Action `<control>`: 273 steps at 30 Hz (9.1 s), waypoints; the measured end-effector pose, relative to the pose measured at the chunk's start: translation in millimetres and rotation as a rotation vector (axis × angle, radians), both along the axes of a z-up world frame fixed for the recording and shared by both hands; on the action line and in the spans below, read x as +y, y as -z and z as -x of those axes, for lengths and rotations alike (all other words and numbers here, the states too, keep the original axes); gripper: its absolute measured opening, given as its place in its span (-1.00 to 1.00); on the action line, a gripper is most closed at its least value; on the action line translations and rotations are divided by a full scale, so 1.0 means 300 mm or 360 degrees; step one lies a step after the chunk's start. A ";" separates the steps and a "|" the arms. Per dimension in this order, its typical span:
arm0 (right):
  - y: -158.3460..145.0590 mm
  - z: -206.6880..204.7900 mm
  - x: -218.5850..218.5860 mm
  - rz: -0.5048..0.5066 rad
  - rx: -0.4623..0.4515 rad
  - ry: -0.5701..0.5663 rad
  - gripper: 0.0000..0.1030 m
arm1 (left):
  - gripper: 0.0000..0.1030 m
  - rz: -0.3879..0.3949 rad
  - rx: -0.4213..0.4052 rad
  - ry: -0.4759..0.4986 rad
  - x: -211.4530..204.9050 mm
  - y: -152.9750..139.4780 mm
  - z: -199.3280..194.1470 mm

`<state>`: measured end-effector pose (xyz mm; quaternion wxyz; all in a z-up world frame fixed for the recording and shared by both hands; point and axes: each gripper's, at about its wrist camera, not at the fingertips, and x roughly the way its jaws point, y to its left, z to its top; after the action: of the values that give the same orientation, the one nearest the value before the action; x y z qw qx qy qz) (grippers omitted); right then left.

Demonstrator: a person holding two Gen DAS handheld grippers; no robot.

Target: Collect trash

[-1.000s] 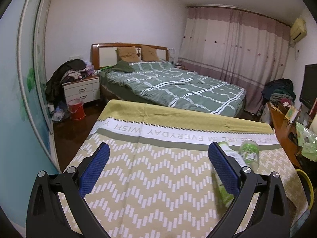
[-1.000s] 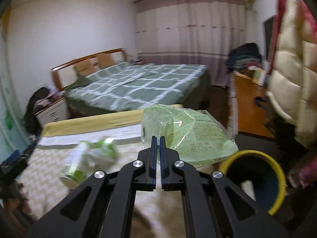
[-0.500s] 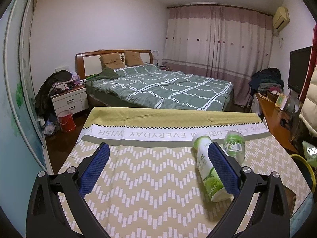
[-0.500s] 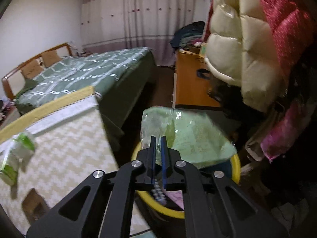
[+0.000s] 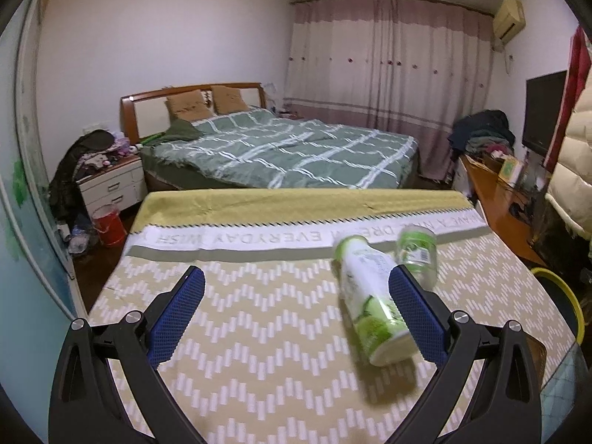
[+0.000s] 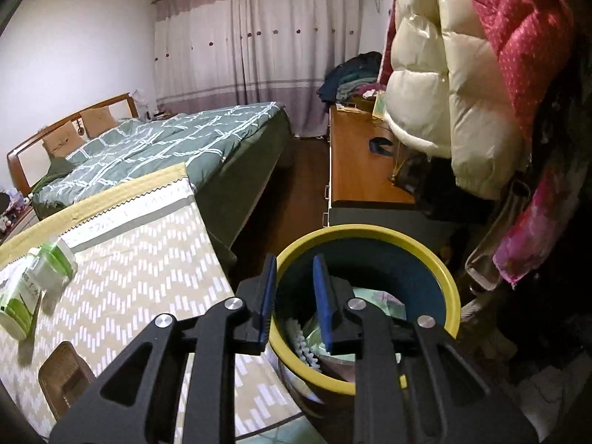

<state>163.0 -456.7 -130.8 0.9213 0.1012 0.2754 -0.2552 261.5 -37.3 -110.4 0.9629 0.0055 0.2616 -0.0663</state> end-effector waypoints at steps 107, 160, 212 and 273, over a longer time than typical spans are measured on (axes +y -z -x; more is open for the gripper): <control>0.030 0.361 -0.442 -0.0258 -0.0105 0.0277 -0.37 | 0.03 -0.0062 0.0319 0.1118 -1.454 -0.101 0.173; 0.024 0.009 0.506 -0.0182 0.0168 -0.0938 0.68 | 0.90 0.0230 0.0104 -0.0598 0.276 0.048 -0.055; 0.077 -0.041 -0.211 -0.0214 0.0219 0.0070 0.51 | 0.90 0.0055 0.0147 -0.0214 0.063 0.048 -0.049; -0.045 0.399 -0.308 -0.0115 -0.0080 0.0128 0.56 | -0.02 -0.0294 0.0491 0.1158 -1.241 -0.027 0.041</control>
<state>43.2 -549.2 -117.2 0.9127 0.1518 0.2568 -0.2792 249.2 -409.6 -102.2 0.8215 0.1742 0.3888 -0.3790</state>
